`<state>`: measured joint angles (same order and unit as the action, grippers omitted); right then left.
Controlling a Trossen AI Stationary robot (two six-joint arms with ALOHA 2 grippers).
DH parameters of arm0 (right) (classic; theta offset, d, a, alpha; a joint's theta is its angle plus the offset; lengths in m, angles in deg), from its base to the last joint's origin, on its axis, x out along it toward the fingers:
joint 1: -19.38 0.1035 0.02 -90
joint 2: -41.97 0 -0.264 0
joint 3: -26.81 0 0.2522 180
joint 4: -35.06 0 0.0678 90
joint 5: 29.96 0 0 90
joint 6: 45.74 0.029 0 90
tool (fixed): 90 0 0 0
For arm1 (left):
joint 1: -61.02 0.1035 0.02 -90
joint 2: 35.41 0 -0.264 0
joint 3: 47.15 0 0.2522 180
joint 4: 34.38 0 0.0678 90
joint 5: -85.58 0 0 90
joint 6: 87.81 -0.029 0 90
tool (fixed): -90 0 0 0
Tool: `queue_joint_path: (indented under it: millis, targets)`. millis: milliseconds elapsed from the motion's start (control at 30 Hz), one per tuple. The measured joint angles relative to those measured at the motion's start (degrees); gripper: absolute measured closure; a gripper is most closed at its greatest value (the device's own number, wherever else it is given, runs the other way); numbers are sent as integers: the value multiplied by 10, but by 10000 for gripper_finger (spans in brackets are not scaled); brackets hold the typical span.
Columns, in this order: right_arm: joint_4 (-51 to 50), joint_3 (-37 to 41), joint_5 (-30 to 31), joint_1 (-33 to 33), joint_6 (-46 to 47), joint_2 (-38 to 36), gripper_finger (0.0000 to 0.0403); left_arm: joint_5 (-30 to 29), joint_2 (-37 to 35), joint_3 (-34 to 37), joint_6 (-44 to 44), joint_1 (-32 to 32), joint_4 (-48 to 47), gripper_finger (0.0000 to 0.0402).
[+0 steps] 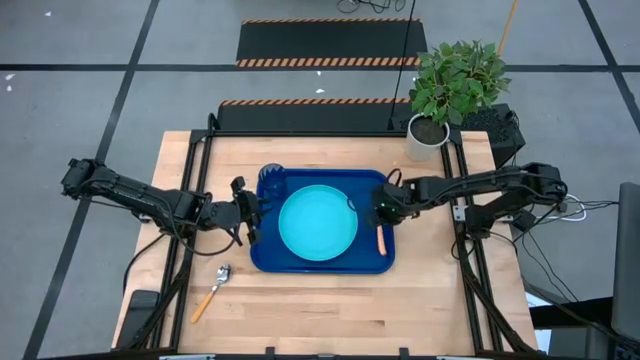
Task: Pick and place plate/cup/fork/spoon on tray
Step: Put the orange fork beside the light blue plate
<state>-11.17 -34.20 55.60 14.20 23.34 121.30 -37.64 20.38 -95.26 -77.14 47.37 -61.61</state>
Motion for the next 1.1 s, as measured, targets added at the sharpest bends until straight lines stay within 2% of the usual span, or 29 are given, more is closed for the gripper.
queue_joint_path:
  millis: [200,400,767,1100]
  targets:
    - [-4,0,-2,-21,23,0,393,2,0,0,0,0,0,300]
    - [-8,0,-1,-32,29,2,393,37,0,0,1,-3,-1,300]
    - [21,1,-17,-29,8,76,398,45,0,0,6,-15,-8,300]
    - [20,1,-11,-29,-5,55,400,46,0,0,16,-15,-19,300]
